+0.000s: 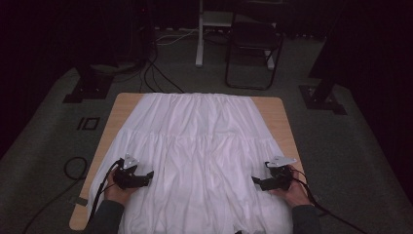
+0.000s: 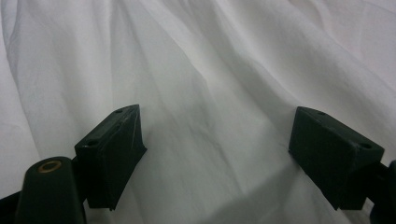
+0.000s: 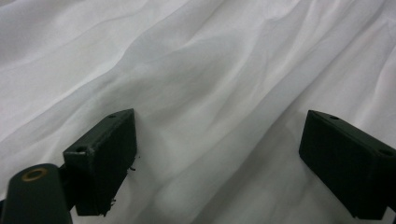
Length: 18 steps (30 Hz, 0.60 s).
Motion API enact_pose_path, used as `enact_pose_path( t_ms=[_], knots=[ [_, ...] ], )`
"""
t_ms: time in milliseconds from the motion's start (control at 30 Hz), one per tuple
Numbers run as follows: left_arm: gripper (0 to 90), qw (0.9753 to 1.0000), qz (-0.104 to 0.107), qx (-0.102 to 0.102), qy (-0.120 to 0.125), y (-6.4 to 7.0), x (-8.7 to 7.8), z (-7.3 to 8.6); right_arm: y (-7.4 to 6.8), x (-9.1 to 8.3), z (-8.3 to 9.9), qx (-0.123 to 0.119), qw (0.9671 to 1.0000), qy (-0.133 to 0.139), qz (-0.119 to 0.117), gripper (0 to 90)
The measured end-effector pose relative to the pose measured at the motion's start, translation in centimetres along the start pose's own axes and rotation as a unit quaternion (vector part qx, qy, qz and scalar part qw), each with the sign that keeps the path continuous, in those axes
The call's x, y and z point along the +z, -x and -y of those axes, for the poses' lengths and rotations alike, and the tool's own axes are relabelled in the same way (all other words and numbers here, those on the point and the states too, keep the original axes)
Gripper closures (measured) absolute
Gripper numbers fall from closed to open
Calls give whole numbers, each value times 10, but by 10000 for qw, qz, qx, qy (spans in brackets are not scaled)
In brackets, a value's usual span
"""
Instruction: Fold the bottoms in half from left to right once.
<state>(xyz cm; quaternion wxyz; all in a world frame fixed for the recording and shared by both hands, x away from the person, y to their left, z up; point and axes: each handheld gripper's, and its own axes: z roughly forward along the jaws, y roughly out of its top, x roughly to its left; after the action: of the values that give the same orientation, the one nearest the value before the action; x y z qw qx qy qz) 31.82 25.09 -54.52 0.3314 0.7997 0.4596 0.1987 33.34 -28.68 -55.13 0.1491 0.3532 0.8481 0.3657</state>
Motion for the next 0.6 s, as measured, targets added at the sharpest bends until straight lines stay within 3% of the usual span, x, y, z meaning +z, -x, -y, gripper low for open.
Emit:
enact_pose_path(
  t_ms=[300,433,500,533,567,600],
  knots=[
    [207,9997,-159,-174,24,2,2,-3,1,1,-1,-45,10000,-3,-49,106],
    [351,9997,-152,-176,121,1,2,-4,1,1,-1,-47,10000,-2,-48,106],
    [377,9996,-120,-213,124,-1,0,-5,1,1,-1,-47,10000,-3,-47,105],
    [376,9992,-152,-232,278,-3,-8,-7,1,1,-1,-47,10000,-3,-48,106],
    [371,9992,-152,-232,278,-3,-8,-7,1,1,-1,-47,10000,-3,-48,106],
    [362,9981,-259,-291,480,-11,-22,-9,1,1,-1,-47,10000,-2,-48,106]
  ],
)
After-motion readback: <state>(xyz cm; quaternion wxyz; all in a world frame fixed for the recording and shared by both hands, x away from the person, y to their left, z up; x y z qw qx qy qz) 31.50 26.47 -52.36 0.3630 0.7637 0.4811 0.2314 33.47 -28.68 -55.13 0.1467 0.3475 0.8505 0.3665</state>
